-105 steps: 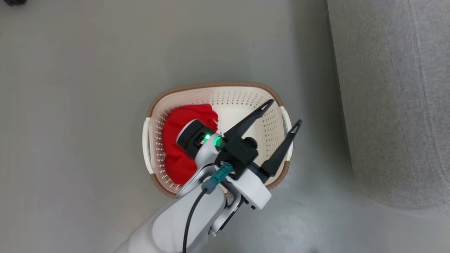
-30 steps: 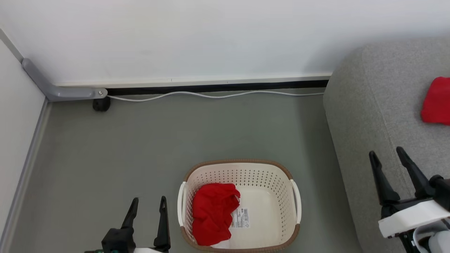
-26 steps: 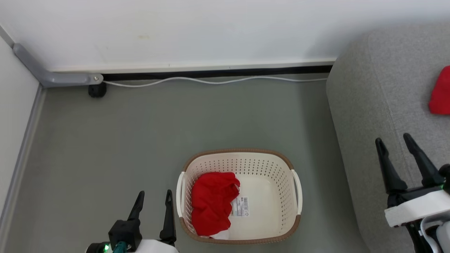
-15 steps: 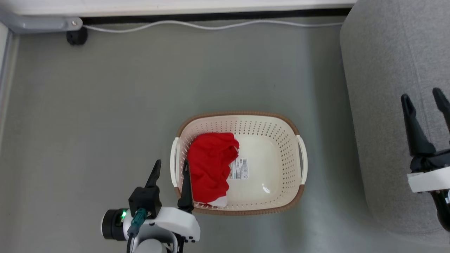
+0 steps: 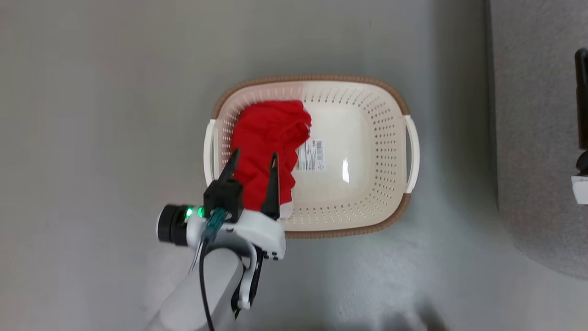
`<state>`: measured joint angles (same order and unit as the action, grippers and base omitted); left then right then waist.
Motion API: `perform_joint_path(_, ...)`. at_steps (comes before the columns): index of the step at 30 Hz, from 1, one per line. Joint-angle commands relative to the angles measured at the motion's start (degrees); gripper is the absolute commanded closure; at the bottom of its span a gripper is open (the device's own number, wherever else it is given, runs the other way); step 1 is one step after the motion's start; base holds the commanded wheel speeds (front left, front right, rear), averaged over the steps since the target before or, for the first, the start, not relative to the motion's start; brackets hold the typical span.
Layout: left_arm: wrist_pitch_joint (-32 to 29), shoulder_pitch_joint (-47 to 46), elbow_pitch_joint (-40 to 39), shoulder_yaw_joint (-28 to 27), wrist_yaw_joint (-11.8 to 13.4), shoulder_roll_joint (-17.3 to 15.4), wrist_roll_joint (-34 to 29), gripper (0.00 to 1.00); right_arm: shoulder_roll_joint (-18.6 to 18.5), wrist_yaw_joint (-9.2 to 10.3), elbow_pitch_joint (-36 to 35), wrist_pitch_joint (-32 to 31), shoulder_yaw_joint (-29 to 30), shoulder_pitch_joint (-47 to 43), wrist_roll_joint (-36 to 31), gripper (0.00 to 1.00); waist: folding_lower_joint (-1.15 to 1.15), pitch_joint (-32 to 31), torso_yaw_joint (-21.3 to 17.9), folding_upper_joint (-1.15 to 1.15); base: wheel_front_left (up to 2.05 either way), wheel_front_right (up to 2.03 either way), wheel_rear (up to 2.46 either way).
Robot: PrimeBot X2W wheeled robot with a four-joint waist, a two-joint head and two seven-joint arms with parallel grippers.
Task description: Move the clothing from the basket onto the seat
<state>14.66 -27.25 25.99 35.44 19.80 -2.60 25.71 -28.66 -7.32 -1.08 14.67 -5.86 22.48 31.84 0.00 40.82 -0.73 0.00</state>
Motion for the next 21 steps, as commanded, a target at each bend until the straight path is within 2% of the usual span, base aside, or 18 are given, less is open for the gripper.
perform_joint_path(1,0.34,-1.04,-0.13,-0.60,0.24,-0.28,0.83,0.00,-1.63,-0.17,-1.73,0.33,-0.35,-0.72,0.41,0.00,0.00,2.79,-0.24,0.00,0.00,0.00,0.00)
perform_joint_path(5,0.34,-6.56,4.97,2.88,-0.51,-0.28,2.21,0.00,-2.30,-0.17,-3.17,0.33,-0.49,0.48,0.89,0.00,0.00,5.59,-0.74,0.00,0.00,0.00,0.00)
perform_joint_path(11,0.34,-14.49,14.58,8.96,0.41,-0.28,4.80,0.00,-2.87,-0.17,-4.80,0.33,-0.83,1.82,1.15,0.00,0.00,8.90,-1.71,0.00,0.00,0.00,0.00)
perform_joint_path(15,0.05,-19.56,22.70,15.05,2.38,-0.28,8.45,0.00,-2.70,-0.17,-5.08,0.33,-1.10,2.37,1.25,0.00,0.00,10.13,-2.22,0.00,0.00,0.00,0.00)
perform_joint_path(21,-6.00,-25.20,28.67,23.38,6.56,-0.28,12.97,0.00,-2.30,-0.17,-5.05,0.33,-1.37,2.82,1.52,0.00,0.00,11.12,-2.52,0.00,0.00,0.00,0.00)
